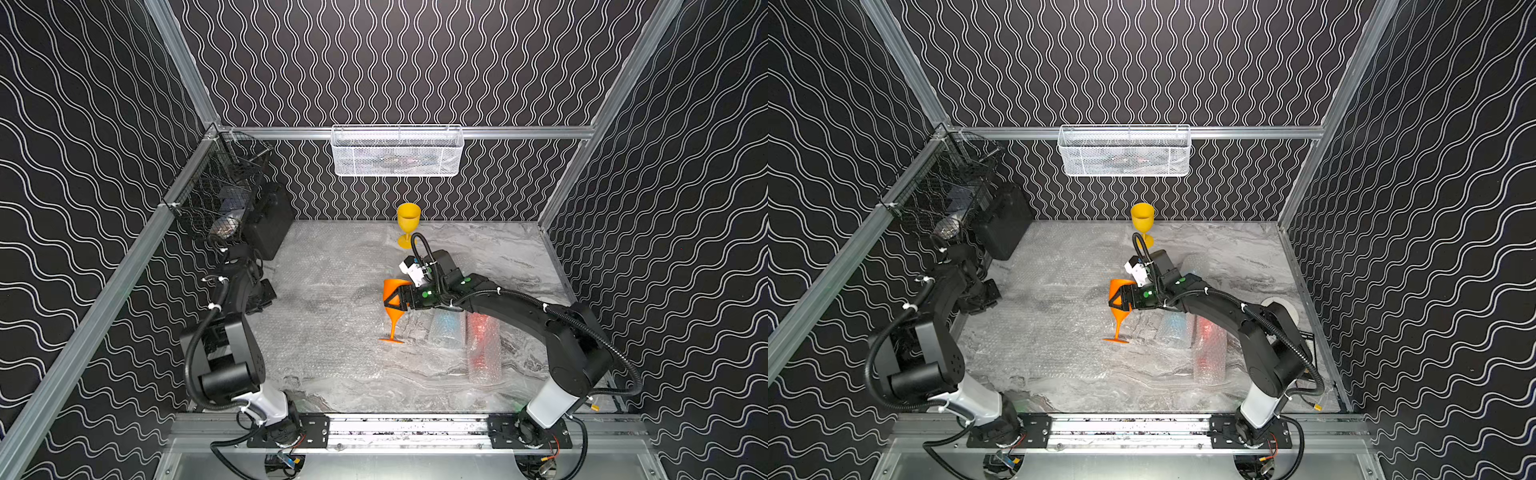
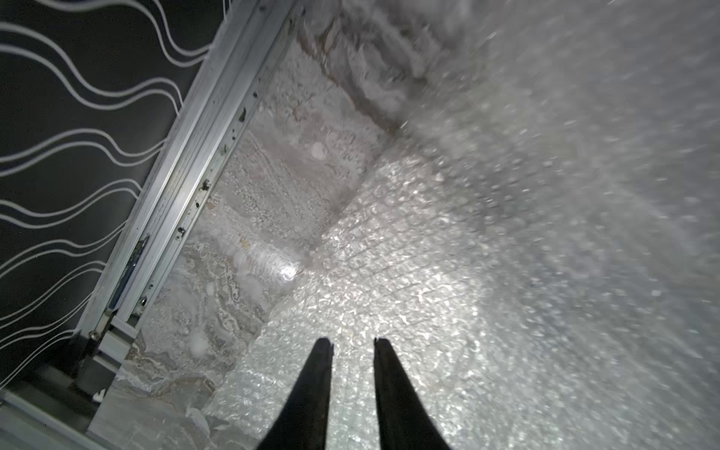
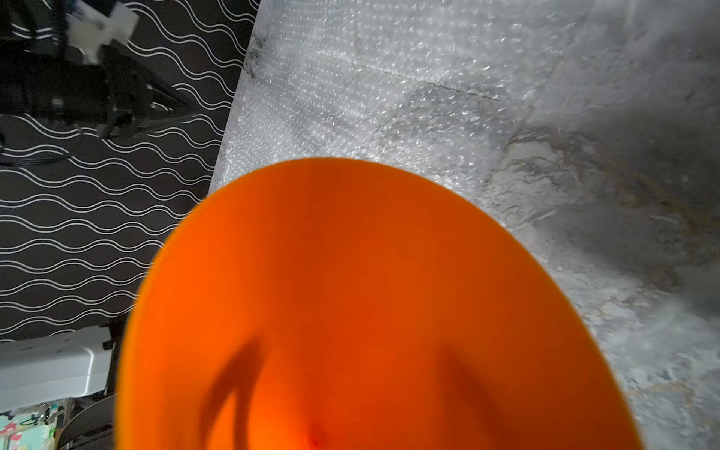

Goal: Unpack wine glasses from bubble wrap
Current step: Move the bubble wrap to the center of the board, then place the wine glass at the center of the board.

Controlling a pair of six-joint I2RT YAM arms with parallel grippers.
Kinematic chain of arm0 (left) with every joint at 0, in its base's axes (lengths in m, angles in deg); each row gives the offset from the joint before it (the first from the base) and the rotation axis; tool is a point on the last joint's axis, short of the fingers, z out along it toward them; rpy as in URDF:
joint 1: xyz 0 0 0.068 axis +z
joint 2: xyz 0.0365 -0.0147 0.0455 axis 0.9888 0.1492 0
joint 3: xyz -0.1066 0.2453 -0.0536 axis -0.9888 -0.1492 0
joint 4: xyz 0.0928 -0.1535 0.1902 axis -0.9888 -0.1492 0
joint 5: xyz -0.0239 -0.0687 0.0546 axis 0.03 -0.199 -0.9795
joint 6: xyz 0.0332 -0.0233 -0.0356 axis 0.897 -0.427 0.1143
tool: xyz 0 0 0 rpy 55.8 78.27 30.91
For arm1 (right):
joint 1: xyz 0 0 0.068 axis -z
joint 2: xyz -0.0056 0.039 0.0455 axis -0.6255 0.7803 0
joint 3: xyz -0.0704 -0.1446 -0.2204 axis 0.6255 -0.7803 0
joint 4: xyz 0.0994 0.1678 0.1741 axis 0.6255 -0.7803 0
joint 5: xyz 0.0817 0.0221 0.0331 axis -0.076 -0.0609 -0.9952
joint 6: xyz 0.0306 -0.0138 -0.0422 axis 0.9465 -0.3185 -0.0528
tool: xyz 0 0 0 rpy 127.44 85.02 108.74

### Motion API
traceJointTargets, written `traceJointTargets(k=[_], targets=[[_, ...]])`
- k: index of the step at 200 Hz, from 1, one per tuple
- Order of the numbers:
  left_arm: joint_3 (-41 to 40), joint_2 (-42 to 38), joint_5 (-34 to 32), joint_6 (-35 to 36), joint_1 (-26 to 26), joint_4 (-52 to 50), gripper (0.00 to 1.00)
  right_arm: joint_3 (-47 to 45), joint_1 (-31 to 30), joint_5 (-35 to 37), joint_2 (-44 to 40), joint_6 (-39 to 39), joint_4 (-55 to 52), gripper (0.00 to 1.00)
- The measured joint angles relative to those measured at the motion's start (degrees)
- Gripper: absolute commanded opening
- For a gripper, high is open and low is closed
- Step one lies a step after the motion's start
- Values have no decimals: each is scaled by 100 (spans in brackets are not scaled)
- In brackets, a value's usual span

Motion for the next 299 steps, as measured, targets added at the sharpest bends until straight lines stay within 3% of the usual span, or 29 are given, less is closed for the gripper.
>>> traceJointTargets(k=[77,132,216,299], targets=[[-813,-1222,1327,-179,-439,627,32,422,79,861,332,-149,-225,80],[-1307,-1506,2354,-323,-898,1161,32,789,461,1552,588,-262,-428,80],[-1502,-1862,3021,-321,-929,1397,32,1615,988,2736,1104,-348,-326,80],[-1569,-1941,3388,-382,-907,1458,32,2009,1091,4089,1639,-1051,1001,79]])
